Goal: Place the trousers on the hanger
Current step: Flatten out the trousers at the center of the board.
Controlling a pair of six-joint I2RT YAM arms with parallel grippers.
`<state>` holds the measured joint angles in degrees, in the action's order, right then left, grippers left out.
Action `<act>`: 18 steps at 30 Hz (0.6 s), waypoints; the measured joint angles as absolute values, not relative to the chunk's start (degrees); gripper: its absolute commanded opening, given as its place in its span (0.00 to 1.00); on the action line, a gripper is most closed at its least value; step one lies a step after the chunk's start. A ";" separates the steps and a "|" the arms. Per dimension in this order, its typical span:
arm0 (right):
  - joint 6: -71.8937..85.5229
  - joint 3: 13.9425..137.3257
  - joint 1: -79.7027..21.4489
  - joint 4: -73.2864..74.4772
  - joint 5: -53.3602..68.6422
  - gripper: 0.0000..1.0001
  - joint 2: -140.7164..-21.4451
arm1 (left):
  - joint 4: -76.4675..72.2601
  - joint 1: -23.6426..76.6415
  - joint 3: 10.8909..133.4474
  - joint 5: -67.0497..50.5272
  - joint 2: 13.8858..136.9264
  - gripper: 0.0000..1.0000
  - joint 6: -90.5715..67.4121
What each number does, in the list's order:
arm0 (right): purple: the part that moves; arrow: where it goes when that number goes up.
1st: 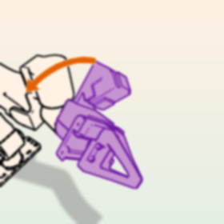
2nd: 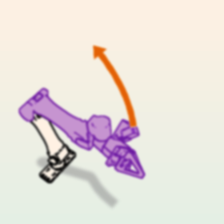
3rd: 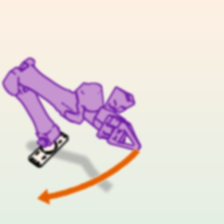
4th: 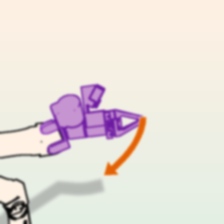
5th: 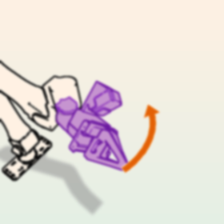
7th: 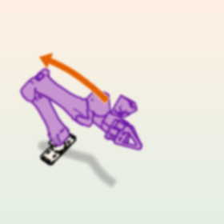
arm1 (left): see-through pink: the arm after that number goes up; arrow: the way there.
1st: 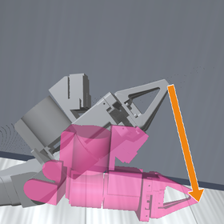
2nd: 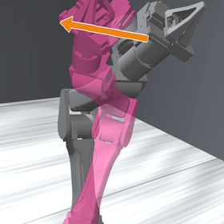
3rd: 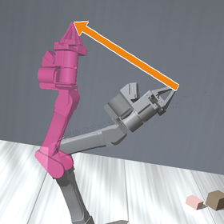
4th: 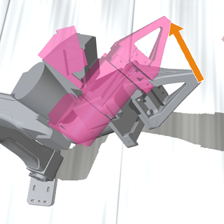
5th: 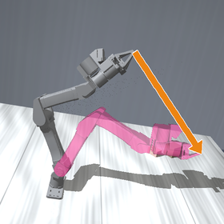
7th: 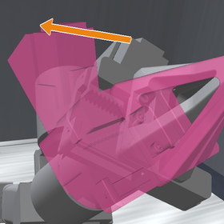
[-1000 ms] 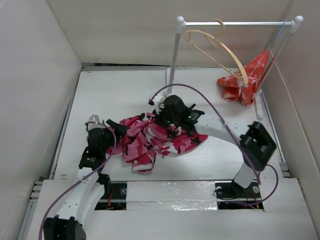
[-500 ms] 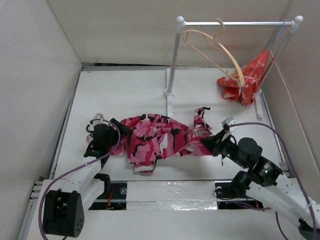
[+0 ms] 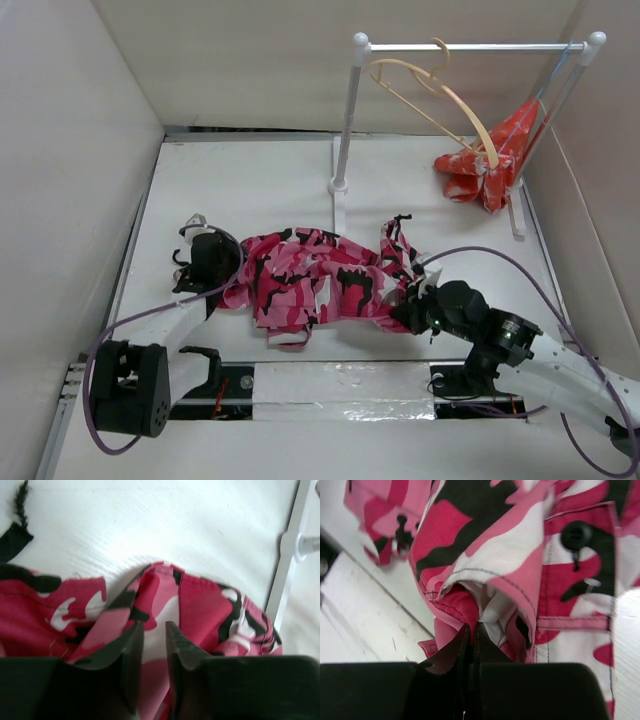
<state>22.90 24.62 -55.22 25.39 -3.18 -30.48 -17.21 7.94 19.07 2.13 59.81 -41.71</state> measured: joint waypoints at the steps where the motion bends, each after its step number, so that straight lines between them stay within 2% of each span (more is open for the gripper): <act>1: 23.53 24.60 -55.22 25.65 -4.78 0.00 -28.86 | -17.45 7.94 19.88 2.61 61.28 0.11 -41.65; 3: 24.36 24.60 -55.20 25.34 -6.11 0.01 -27.05 | -17.72 7.94 22.35 3.57 64.38 0.00 -41.87; 5: 24.86 24.58 -55.20 24.51 -6.02 0.07 -27.88 | -16.95 7.94 26.15 4.51 66.89 0.00 -42.00; 9: 24.47 24.58 -55.53 23.55 -3.29 0.21 -37.60 | -17.17 8.21 35.05 4.99 68.14 0.00 -42.98; 10: 24.36 24.58 -56.10 23.86 -2.92 0.29 -39.99 | -17.65 8.25 37.12 4.75 68.07 0.00 -43.22; 11: 24.32 24.58 -56.71 24.47 -2.66 0.37 -41.50 | -18.28 8.43 38.96 4.47 68.07 0.04 -43.44; 12: 24.25 24.60 -57.30 25.15 -2.55 0.44 -41.89 | -18.90 8.71 40.34 4.23 68.05 0.14 -43.48; 13: 24.10 24.67 -57.84 26.22 -2.81 0.64 -41.19 | -19.35 9.15 41.06 4.16 67.99 0.19 -43.31; 14: 24.29 24.97 -58.15 27.22 -3.05 0.73 -39.94 | -19.75 9.74 41.28 4.19 67.92 0.25 -43.16; 15: 23.86 25.63 -58.39 28.38 -3.90 0.79 -38.02 | -19.79 10.37 41.19 4.36 67.88 0.35 -42.98; 16: 23.81 26.48 -58.52 29.15 -4.95 0.98 -35.59 | -19.88 10.90 40.64 4.56 67.90 0.37 -42.44; 18: 23.35 29.06 -58.54 29.71 -7.62 1.00 -31.35 | -19.46 11.64 38.59 4.78 68.05 0.44 -41.76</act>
<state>23.35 29.06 -58.54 29.71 -7.62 -31.35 -19.46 11.64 38.59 4.78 68.05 -41.76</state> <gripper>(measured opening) 0.975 0.386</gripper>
